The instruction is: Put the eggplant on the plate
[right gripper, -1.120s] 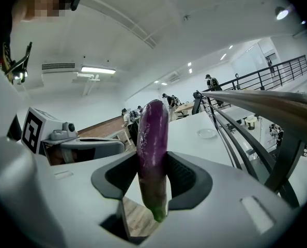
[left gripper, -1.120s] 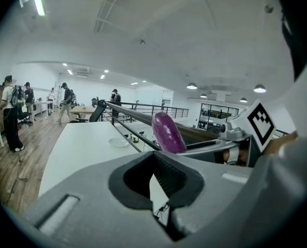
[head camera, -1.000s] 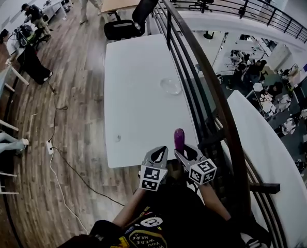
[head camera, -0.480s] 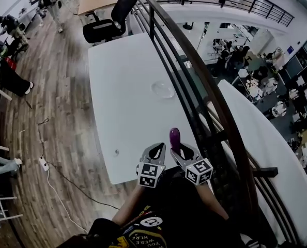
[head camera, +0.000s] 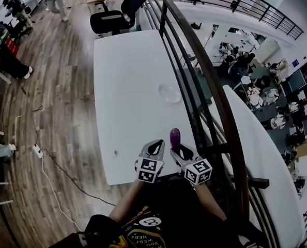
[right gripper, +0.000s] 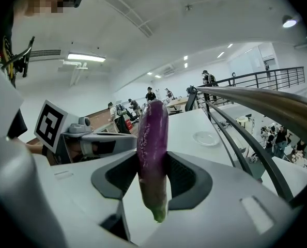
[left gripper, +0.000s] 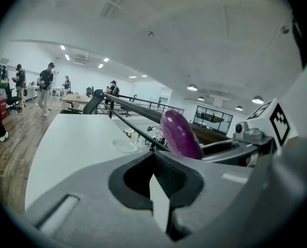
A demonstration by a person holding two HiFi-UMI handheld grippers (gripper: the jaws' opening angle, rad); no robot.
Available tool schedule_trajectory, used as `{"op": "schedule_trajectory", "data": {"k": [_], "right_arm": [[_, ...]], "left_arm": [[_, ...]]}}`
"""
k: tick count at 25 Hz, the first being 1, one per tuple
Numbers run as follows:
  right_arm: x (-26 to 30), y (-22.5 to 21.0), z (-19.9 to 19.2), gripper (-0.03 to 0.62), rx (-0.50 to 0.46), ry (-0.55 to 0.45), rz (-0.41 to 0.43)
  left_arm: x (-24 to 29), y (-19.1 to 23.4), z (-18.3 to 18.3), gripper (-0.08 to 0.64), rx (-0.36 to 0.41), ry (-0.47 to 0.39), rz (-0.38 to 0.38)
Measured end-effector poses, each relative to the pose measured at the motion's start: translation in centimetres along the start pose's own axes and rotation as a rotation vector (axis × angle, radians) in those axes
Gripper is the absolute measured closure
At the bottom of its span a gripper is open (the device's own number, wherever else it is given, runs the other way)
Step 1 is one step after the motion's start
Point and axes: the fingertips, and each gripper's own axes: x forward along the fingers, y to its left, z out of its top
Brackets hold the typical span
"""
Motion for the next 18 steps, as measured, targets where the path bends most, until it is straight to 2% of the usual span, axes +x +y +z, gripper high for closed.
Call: {"op": "schedule_trajectory", "data": {"k": [5, 8, 13, 18], "right_arm": [[2.5, -2.3, 2.5, 0.413, -0.011, 0.016, 0.039], [5.0, -4.5, 3.4, 0.413, -0.014, 0.033, 0.063], [10.0, -7.7, 5.1, 0.413, -0.091, 0.069, 0.105], [15.3, -13.5, 6.1, 0.413, -0.169, 0.138, 0.093]], "left_arm": [[1.9, 2.2, 2.3, 0.555, -0.008, 0.007, 0.04], [3.3, 3.6, 2.4, 0.555, -0.026, 0.017, 0.071], [6.4, 6.5, 1.9, 0.555, -0.053, 0.05, 0.12], [9.9, 8.6, 2.7, 0.555, -0.056, 0.073, 0.153]]}}
